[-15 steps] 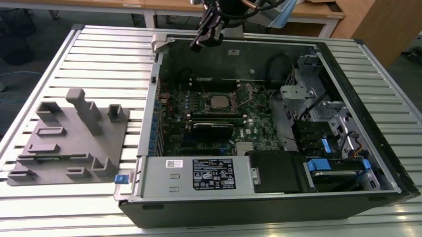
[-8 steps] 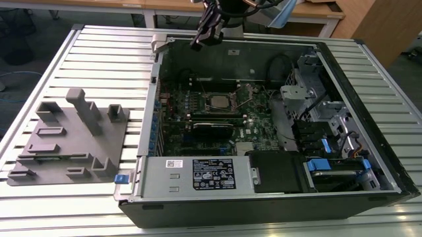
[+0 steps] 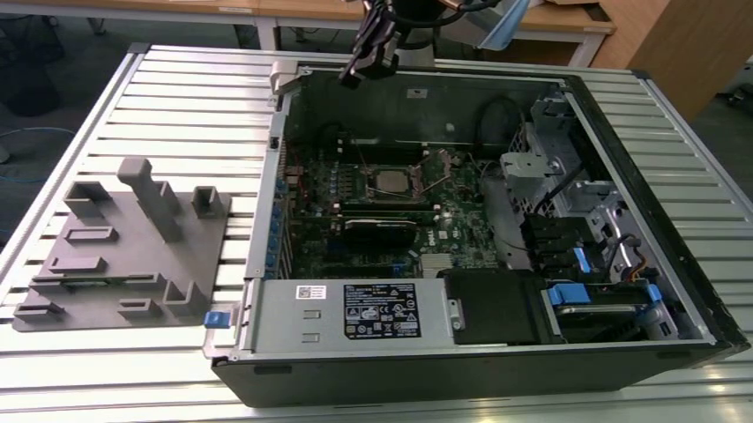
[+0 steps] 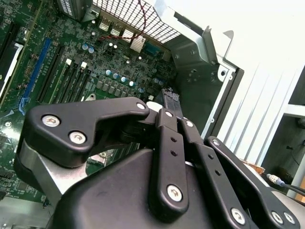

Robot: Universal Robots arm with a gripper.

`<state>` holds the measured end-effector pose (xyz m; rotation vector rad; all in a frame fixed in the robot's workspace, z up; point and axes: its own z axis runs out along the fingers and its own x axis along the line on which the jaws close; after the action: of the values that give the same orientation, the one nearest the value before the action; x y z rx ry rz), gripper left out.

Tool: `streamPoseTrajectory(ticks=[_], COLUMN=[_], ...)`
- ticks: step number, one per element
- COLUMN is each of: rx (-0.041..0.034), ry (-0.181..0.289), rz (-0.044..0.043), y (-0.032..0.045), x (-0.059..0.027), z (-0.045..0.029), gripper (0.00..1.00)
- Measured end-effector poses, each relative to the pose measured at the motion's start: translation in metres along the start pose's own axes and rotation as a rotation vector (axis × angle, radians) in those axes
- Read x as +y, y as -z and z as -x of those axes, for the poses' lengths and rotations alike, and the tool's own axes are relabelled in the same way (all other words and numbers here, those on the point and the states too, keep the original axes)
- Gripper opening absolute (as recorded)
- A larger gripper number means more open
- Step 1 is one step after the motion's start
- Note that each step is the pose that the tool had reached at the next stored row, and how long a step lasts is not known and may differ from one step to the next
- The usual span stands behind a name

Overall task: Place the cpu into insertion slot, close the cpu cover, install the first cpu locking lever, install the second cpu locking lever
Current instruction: 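Close the cpu cover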

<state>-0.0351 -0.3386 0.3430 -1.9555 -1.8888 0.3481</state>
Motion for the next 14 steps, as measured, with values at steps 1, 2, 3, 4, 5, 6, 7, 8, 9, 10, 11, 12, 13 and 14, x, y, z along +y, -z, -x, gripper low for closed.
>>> streamPoseTrajectory(ticks=[1, 2, 3, 4, 5, 6, 7, 8, 9, 10, 11, 12, 13, 14], rx=[0.0000, 0.0000, 0.0000, 0.0000, 0.0000, 0.0000, 0.0000, 0.0000, 0.0001, 0.0000, 0.0000, 0.0000, 0.0000, 0.0000], ry=[0.000, 0.000, 0.000, 0.000, 0.000, 0.000, 0.000, 0.000, 0.000, 0.000, 0.000, 0.000, 0.000, 0.000], rz=[0.0000, -0.0001, 0.0000, 0.0000, 0.0000, 0.0000, 0.0000, 0.0000, 0.0000, 0.0000, 0.0000, 0.0000, 0.0000, 0.0000], y=[0.0004, 0.0007, 0.0010, 0.0014, 0.0017, 0.0021, 0.0024, 0.0028, 0.0031, 0.0035, 0.0038, 0.0042, 0.0045, 0.0049], x=[-0.0002, -0.0003, -0.0005, -0.0007, -0.0009, -0.0010, -0.0012, -0.0014, -0.0016, -0.0017, -0.0019, -0.0021, -0.0023, -0.0024], z=[0.0000, -0.0001, -0.0001, -0.0001, -0.0002, -0.0002, -0.0003, -0.0003, -0.0003, -0.0004, -0.0004, -0.0004, -0.0005, -0.0005], gripper=[0.11, 0.11, 0.11, 0.11, 0.11, 0.11, 0.11, 0.11, 0.11, 0.11, 0.11, 0.11, 0.11, 0.11])
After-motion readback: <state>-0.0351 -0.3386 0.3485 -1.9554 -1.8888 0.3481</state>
